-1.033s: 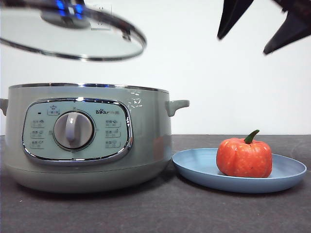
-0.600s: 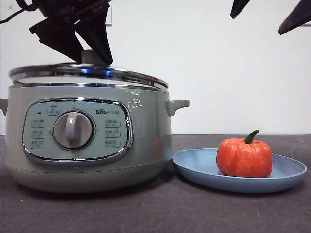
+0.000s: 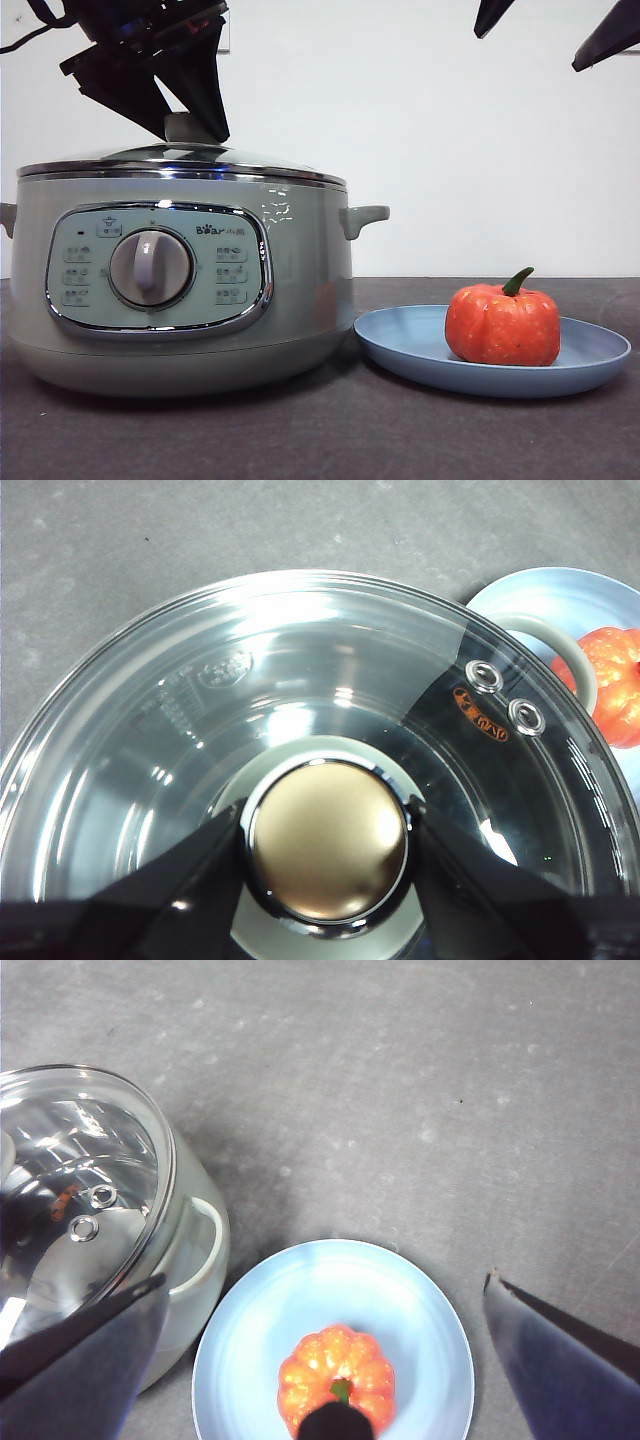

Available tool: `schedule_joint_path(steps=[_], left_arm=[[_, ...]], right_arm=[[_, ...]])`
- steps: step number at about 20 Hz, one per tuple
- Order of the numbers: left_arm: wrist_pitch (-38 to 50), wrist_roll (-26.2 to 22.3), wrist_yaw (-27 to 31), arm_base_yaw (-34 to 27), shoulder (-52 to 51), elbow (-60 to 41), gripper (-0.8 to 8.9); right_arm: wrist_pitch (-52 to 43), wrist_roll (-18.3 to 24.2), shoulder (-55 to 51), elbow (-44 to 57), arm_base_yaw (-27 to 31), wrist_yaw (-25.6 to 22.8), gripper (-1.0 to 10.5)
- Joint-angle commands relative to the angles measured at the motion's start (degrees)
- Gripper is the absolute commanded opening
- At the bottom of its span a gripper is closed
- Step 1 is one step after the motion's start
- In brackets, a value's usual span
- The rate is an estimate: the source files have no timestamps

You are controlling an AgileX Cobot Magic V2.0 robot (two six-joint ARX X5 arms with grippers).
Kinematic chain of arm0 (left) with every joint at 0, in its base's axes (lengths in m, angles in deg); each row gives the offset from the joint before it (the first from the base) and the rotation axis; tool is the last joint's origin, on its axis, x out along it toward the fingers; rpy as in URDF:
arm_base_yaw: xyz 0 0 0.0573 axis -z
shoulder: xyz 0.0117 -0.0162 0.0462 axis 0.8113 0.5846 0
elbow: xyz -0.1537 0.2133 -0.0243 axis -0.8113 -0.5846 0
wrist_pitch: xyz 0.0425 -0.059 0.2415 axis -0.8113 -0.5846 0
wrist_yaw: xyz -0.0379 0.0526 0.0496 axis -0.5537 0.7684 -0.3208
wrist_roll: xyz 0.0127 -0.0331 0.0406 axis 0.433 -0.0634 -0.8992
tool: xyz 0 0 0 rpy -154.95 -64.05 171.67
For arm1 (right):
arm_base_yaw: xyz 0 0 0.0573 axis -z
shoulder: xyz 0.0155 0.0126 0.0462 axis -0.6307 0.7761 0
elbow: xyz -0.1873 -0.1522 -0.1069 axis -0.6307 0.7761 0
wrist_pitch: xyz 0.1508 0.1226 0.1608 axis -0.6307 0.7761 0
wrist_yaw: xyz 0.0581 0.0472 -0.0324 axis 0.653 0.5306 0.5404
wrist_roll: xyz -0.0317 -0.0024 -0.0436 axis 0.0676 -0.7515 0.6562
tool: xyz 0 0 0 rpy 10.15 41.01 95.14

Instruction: Take the pumpkin out from the steamer,put the pumpkin in the blue plate,close the lid

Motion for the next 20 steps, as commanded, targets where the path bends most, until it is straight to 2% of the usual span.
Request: schedule_joint_path(steps=[1,6,11,12,14,15,17,20], left_arm=[[0.9,0.3,0.2,0.0,0.2,0.2,4.41],[2.0,0.4,0.2,0.0,-2.7,0.2,4.41],[-4.6,0.4,0.2,0.0,-9.9,0.2,4.26],[-6.9,0.0,0.1,0.0,-11.1,0.2,3.51],[-13.3,-1.3,0.0,0.0,-12.9,0.2,0.33],[-15.9,-1.3,0.1,0.0,-13.4,0.1,-0.03],[-16.4,-1.3,0.2,0.0,-15.1,-1.4,-0.08],[-8.1,-0.8,0.3,0.3,-21.6,-9.1,-0.08]], right_arm=[[-0.3,-0.5,0.0,0.2,0.0,-0.2,5.6],[-0.1,-0.5,0.0,0.2,0.0,-0.2,5.6],[2.8,0.2,0.0,0.2,0.0,-0.2,3.8],[3.1,0.3,-0.3,0.2,0.0,-0.2,3.3],[3.1,0.8,-1.5,0.3,-0.1,-0.2,1.7],[2.9,0.8,-2.5,0.6,-0.1,-0.2,0.9],[1.0,0.8,-5.4,2.9,-0.4,-0.2,-0.1],[-6.0,0.2,-12.0,11.3,-0.9,-0.5,-0.1]])
